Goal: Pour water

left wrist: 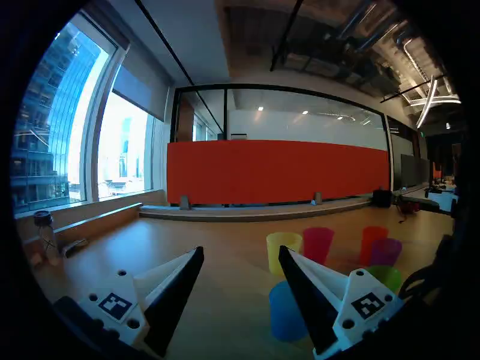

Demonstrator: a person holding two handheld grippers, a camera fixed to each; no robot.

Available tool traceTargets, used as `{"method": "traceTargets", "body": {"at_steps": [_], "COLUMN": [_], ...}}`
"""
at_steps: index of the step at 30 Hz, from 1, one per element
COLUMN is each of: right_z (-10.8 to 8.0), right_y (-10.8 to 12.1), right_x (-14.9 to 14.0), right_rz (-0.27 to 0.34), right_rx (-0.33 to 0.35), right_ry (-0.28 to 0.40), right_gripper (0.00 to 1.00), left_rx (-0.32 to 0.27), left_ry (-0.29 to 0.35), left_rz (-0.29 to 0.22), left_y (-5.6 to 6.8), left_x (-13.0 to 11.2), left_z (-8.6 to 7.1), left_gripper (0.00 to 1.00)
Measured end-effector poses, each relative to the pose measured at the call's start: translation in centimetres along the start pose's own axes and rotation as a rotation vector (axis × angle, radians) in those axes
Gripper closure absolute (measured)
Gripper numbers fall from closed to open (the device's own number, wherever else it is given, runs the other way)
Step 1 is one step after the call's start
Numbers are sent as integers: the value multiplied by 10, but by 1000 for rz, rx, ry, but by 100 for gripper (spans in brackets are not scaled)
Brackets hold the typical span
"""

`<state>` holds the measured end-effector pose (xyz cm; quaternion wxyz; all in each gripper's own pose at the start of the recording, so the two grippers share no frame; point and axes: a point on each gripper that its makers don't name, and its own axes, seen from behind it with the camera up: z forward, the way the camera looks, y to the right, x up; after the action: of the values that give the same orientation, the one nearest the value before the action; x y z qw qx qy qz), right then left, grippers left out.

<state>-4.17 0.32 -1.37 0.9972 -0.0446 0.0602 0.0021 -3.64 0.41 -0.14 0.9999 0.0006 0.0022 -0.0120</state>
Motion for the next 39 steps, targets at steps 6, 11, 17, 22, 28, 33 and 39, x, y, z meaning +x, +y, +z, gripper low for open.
{"method": "traceTargets", "body": {"at_steps": [6,11,17,22,28,33,39], "right_z": [0,1,3,4,3,3,4], "right_y": [0,-2,-4,-3,-4,-5,-4], "right_x": [-8,-13,-21,-21,-21,-21,-21], "right_rz": [-1,0,-4,-3,-3,-2,-1], "right_rx": [4,8,13,12,13,18,17], "right_ry": [-9,-20,-38,-44,-44,-45,-48], "right_gripper": [0,1,0,0,1,1,0], "left_rx": [0,0,0,0,0,0,0], "left_ry": [0,0,0,0,0,0,0], "left_rz": [0,0,0,0,0,0,0], "left_y": [1,1,1,2,2,1,1], "left_x": [0,0,0,0,0,0,0], "left_z": [0,0,1,0,0,0,1], "left_gripper": [7,7,7,7,8,8,8]}}
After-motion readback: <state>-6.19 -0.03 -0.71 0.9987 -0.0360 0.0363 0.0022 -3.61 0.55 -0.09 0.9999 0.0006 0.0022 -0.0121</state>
